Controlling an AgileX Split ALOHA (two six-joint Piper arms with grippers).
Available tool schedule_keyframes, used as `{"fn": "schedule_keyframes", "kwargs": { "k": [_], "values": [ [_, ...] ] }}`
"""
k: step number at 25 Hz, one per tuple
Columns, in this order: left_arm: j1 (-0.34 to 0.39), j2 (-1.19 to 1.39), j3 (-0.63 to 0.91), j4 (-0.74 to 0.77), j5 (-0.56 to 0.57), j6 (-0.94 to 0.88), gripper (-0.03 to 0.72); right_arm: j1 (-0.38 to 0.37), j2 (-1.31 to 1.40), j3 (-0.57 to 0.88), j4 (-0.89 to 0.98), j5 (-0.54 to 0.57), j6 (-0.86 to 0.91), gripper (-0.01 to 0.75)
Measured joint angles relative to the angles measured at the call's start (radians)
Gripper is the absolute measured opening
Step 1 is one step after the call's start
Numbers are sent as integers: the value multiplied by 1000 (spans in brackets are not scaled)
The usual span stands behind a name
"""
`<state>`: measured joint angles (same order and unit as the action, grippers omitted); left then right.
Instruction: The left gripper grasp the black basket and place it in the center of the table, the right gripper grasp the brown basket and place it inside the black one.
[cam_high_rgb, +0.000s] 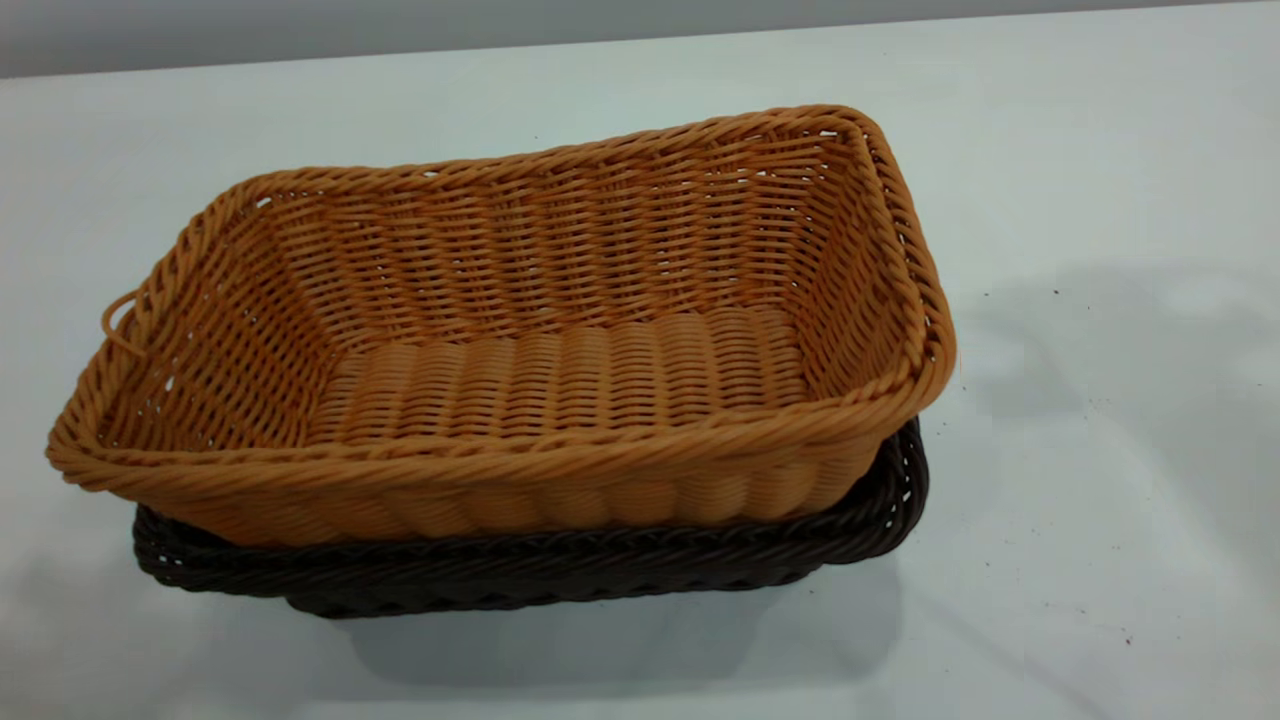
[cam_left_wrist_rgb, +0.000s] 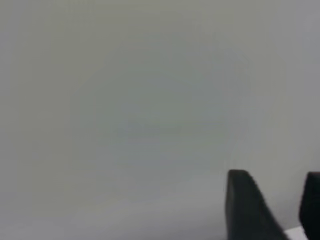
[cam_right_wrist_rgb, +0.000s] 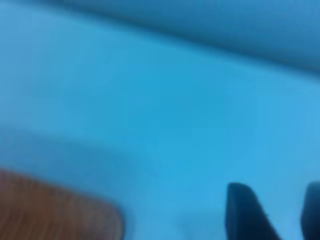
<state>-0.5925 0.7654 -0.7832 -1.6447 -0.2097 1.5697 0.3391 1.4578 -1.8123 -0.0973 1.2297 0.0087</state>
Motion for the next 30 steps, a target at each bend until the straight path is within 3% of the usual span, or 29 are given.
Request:
{"fn": "schedule_keyframes", "kwargs": {
  "k": [5, 8, 21, 30],
  "values": [
    [0, -24, 0, -6, 5, 0, 54, 0, -130, -7, -51, 0, 0, 69],
    [0, -27, 0, -31, 9, 0, 9, 0, -221, -7, -51, 0, 0, 11],
    [0, -27, 10, -100, 57, 0, -1, 0, -652, 4, -66, -9, -32, 0],
    [0, -27, 11, -100, 100, 0, -1, 0, -968, 256, -138, -8, -138, 0]
  ]
}}
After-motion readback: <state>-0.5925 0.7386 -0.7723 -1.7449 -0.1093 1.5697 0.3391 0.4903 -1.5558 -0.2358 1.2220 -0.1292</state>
